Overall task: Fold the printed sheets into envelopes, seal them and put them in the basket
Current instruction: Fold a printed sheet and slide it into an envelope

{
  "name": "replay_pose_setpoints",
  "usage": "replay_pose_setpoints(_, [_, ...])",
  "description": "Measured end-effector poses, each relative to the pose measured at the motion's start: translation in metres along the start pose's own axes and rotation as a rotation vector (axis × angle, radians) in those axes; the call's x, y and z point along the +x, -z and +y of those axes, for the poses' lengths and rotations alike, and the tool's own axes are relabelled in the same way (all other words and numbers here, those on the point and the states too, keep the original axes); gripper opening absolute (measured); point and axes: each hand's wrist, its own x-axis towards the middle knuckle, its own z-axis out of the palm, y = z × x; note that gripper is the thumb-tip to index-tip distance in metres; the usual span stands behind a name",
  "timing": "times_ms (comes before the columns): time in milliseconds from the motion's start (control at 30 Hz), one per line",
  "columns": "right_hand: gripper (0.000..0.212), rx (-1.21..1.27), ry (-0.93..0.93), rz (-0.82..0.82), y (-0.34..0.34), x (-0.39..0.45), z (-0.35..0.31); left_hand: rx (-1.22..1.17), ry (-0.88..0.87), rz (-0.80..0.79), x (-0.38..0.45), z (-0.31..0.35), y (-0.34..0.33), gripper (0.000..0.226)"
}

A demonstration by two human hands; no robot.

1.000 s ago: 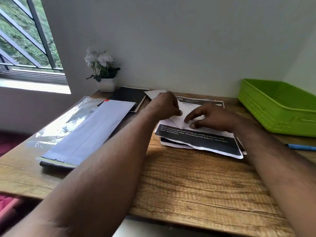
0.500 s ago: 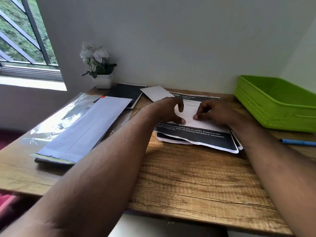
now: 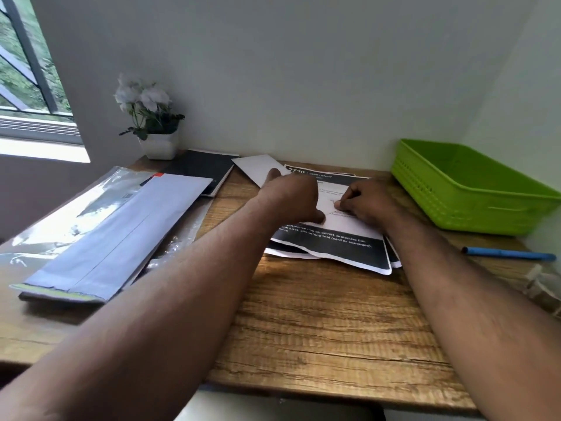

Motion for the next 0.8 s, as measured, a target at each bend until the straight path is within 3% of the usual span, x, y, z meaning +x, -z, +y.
replay_pose_setpoints(167, [0.025,-0.040,0.037,-0.003,0.000,0.003,0.005,-0.116,-0.005,-0.007,0.004,0.001,-0.006,0.010])
replay_pose_setpoints(333, [0.024,-0.033,0.048,-0.011,0.000,0.004,0.007,-0.015,-0.087,0.009,0.003,0.006,-0.003,0.026])
replay_pose_setpoints(467, [0.016,-0.060,0.085,-0.065,0.005,0.007,0.007,0.045,-0.103,-0.008,0.001,0.013,-0.003,0.023])
replay_pose_setpoints(600, [0.023,-0.237,0.193,-0.158,0.012,0.006,0.000,0.018,-0.118,0.026,0.001,0.009,0.001,0.022])
replay_pose_setpoints(800, [0.031,-0.176,0.336,-0.273,0.009,-0.007,-0.010,-0.267,-0.125,0.096,-0.002,-0.014,0.007,0.019])
